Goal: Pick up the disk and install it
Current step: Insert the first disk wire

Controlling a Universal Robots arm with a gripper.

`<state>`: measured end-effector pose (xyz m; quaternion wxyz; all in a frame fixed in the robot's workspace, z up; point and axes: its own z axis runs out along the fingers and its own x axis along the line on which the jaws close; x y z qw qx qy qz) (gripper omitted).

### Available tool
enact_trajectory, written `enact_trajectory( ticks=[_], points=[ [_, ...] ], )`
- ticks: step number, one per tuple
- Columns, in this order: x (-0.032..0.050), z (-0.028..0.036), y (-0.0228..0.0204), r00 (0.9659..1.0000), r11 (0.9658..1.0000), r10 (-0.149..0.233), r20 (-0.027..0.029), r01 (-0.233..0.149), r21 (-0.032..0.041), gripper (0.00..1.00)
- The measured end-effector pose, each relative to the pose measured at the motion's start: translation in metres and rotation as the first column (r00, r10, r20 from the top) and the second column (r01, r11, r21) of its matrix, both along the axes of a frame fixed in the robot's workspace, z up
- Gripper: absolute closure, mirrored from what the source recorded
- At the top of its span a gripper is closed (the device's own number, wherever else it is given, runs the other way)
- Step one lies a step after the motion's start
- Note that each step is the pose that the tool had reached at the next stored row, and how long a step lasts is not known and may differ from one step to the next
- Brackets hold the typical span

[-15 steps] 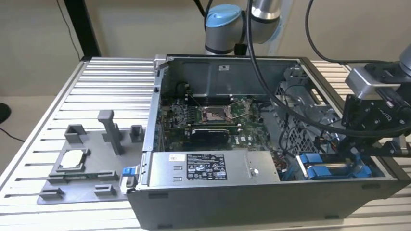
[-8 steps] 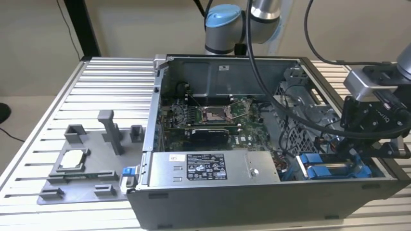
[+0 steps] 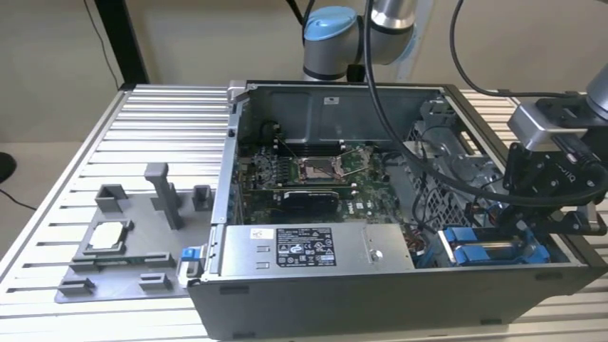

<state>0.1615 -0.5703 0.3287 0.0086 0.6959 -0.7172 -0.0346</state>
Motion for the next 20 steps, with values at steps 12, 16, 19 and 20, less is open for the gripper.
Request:
enact_trajectory(
  ticks=[12, 16, 19, 20],
  points=[
    [0.0001, 0.0139, -0.0003, 1.0000, 1.0000, 0.000, -0.0002, 0.000, 0.0009, 0.00],
    [0.0000, 0.0325, -0.0003, 1.0000, 1.0000, -0.001, -0.0002, 0.001, 0.0007, 0.00],
    [0.0000, 0.0458, -0.0003, 1.0000, 1.0000, -0.001, -0.0001, 0.001, 0.0004, 0.00],
    [0.0000, 0.0483, -0.0003, 1.0000, 1.0000, -0.001, -0.0002, 0.001, 0.0006, 0.00]
  ],
)
